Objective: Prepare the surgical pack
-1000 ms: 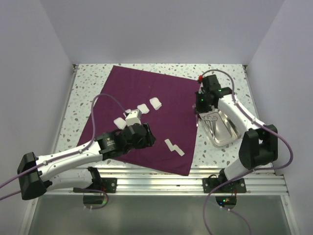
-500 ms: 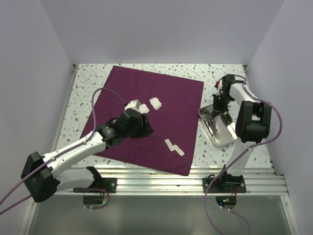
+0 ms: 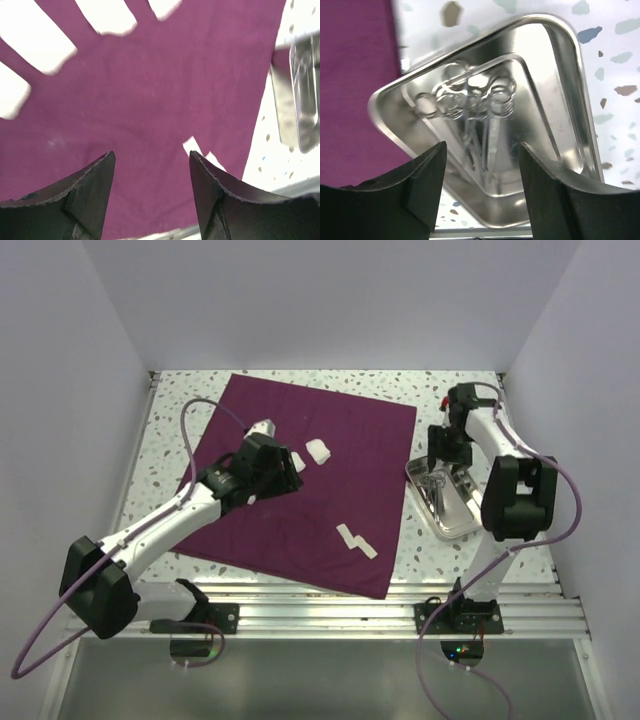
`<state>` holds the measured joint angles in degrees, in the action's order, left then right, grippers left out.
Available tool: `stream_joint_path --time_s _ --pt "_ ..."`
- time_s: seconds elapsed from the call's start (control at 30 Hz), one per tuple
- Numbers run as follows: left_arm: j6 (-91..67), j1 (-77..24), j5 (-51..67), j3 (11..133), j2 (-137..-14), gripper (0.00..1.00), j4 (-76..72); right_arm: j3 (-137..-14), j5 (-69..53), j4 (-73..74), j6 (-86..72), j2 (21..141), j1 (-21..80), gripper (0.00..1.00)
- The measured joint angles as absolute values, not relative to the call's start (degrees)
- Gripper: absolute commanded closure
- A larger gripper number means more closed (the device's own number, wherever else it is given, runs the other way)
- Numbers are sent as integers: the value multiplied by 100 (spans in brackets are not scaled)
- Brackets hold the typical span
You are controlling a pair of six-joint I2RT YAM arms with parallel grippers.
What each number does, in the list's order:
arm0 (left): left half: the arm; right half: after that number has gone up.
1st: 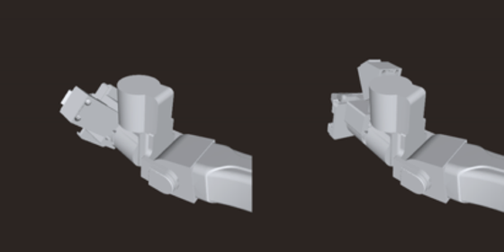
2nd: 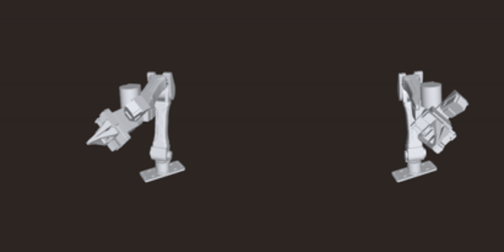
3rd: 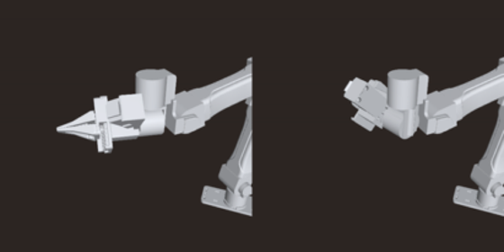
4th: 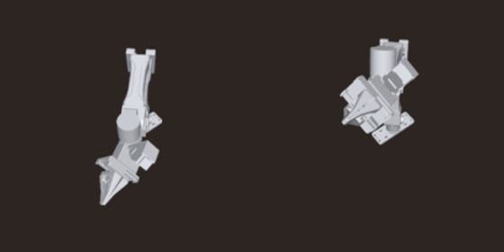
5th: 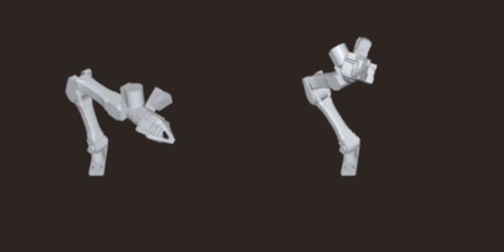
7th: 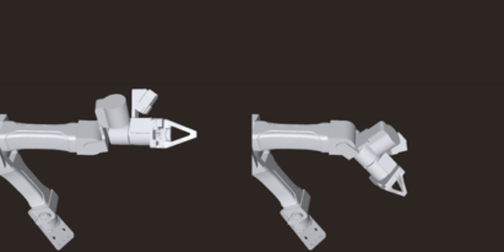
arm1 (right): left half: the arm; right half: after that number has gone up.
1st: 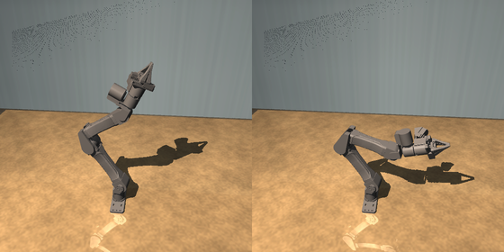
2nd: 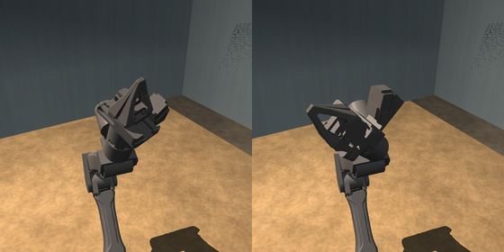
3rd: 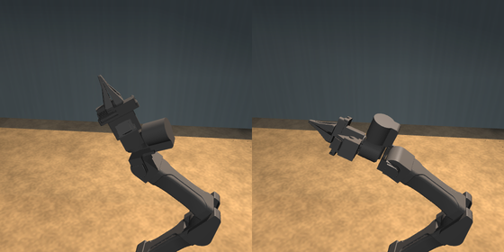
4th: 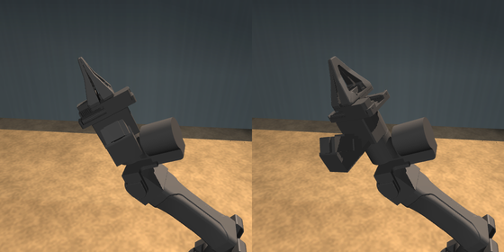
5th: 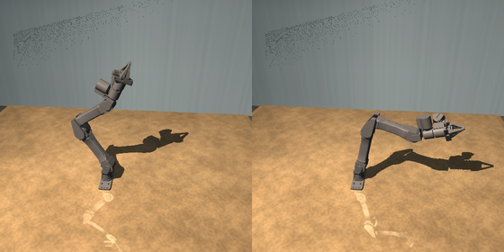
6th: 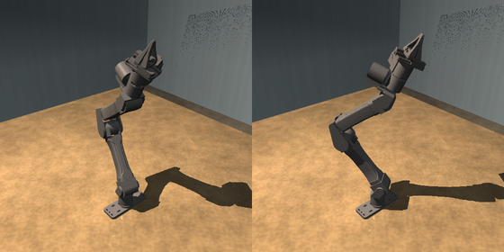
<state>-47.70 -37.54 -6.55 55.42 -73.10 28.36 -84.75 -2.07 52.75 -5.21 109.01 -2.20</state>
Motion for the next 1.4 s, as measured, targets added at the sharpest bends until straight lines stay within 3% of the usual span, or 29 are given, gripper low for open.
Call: stream_joint_path --time_s 0.17,0.37,0.6,1.1,1.4 --pt "-4539 -3030 -698 5843 -7376 41 2880 -8565 412 5103 -1039 10171 873 36" --pt "-4226 -1922 -193 5728 -7605 44 2569 -8165 -563 3944 -1798 9317 1824 36" --pt "-4171 -1173 156 5164 -7907 48 2226 -7317 -1378 3039 -2276 9317 2399 37" --pt "-3885 -436 626 4665 -8731 60 1522 -6963 -1817 2484 -2290 9356 2528 37" --pt "-3789 -421 620 4604 -8733 59 1503 -6847 -1907 2364 -2292 9338 2541 37"
